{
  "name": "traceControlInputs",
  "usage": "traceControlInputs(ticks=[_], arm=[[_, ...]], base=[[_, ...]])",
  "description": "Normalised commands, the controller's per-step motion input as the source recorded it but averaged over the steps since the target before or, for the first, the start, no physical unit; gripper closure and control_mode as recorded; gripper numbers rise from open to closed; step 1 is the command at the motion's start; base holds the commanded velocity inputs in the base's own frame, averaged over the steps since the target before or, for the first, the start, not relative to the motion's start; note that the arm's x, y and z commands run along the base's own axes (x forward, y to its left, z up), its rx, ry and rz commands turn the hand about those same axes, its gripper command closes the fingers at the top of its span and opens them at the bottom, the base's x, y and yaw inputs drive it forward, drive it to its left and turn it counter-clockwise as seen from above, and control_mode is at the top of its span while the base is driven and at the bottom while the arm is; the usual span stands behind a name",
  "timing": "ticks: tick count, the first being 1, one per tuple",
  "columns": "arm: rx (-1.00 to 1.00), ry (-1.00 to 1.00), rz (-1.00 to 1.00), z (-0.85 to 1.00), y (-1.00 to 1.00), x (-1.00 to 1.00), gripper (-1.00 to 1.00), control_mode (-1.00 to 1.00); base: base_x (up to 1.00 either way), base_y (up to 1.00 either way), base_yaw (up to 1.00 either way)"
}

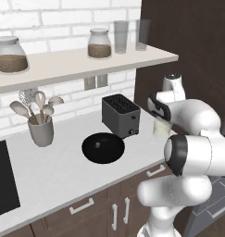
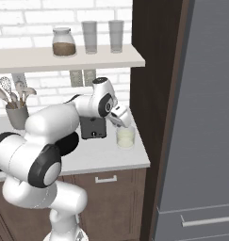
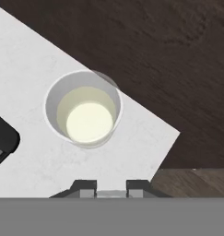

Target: Grab a lemon wedge from the fridge and one ice cube from the ice bowl, and put them in the glass of lemonade.

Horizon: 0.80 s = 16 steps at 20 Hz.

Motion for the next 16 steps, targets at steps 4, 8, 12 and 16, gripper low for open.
traceControlInputs(ticks=[4,8,12,16], arm=[[0.0,0.02,0.03,0.0,-0.01,0.0,1.0,-1.0],[0.0,0.0,0.01,0.0,0.0,0.0,1.0,-1.0],[0.0,0.0,0.05,0.0,0.0,0.0,1.0,-1.0],[0.0,0.03,0.07,0.01,0.03,0.0,1.0,-1.0]], base=[[0.0,0.0,0.0],[0.0,0.0,0.0],[0.0,0.0,0.0],[0.0,0.0,0.0]])
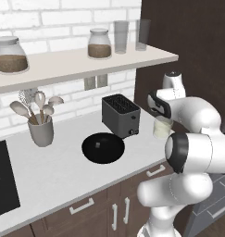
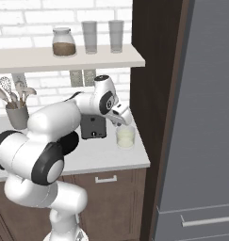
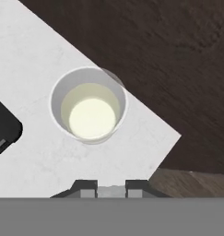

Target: Grab a lemon wedge from the fridge and one ice cube from the ice bowl, and put them in the glass of lemonade.

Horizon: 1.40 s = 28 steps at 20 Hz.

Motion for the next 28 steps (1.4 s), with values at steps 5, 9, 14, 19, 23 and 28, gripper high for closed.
traceControlInputs(ticks=[5,9,14,19,23,28], arm=[[0.0,0.04,0.06,0.0,0.07,0.01,1.0,-1.0],[0.0,0.0,0.0,0.0,0.17,0.25,1.0,-1.0],[0.0,0.0,0.0,0.05,0.06,0.39,1.0,-1.0],[0.01,0.0,0.0,0.04,-0.07,0.28,1.0,-1.0],[0.0,0.04,0.0,0.0,-0.06,0.32,1.0,-1.0],[0.0,0.03,0.0,-0.16,-0.1,0.38,1.0,-1.0]], base=[[0.0,0.0,0.0],[0.0,0.0,0.0],[0.0,0.0,0.0],[0.0,0.0,0.0],[0.0,0.0,0.0],[0.0,0.0,0.0]])
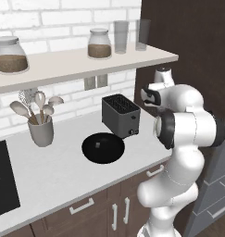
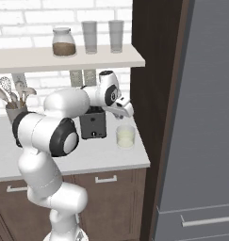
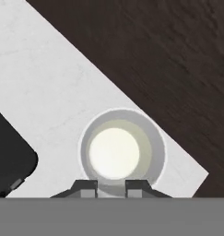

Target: Grab a lemon wedge from the fridge and one ice cube from the ice bowl, and put them in the glass of lemonade.

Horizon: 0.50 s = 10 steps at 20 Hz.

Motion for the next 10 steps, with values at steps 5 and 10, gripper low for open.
traceControlInputs(ticks=[5,10], arm=[[0.0,0.01,0.0,-0.39,-0.16,0.11,1.0,-1.0],[0.0,0.0,0.0,-0.05,-0.08,0.0,1.0,-1.0]], base=[[0.0,0.0,0.0],[0.0,0.0,0.0]])
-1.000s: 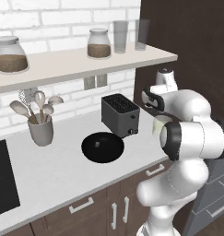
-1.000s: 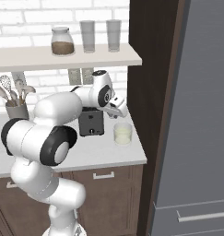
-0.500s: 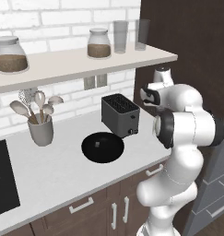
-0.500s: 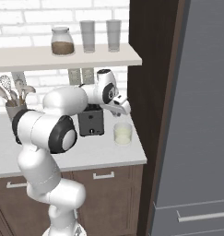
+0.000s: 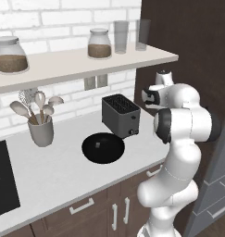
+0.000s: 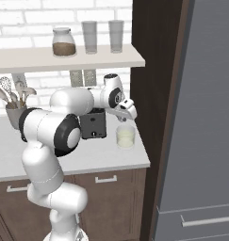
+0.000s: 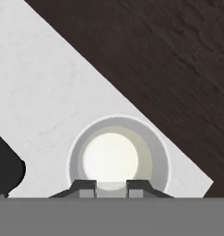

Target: Grab a lemon wedge from the fridge and one ice cube from the ice bowl, and put them in the glass of lemonade.

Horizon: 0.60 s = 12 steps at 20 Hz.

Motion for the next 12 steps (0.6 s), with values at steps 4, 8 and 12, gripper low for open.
traceControlInputs(ticks=[4,8,12], arm=[[0.0,0.0,0.0,0.0,-0.01,0.01,1.0,-1.0],[0.0,0.0,0.0,0.0,0.0,0.0,-1.0,-1.0],[0.0,0.0,0.0,0.0,0.0,0.0,-1.0,-1.0]], base=[[0.0,0.0,0.0],[0.0,0.0,0.0],[0.0,0.0,0.0]])
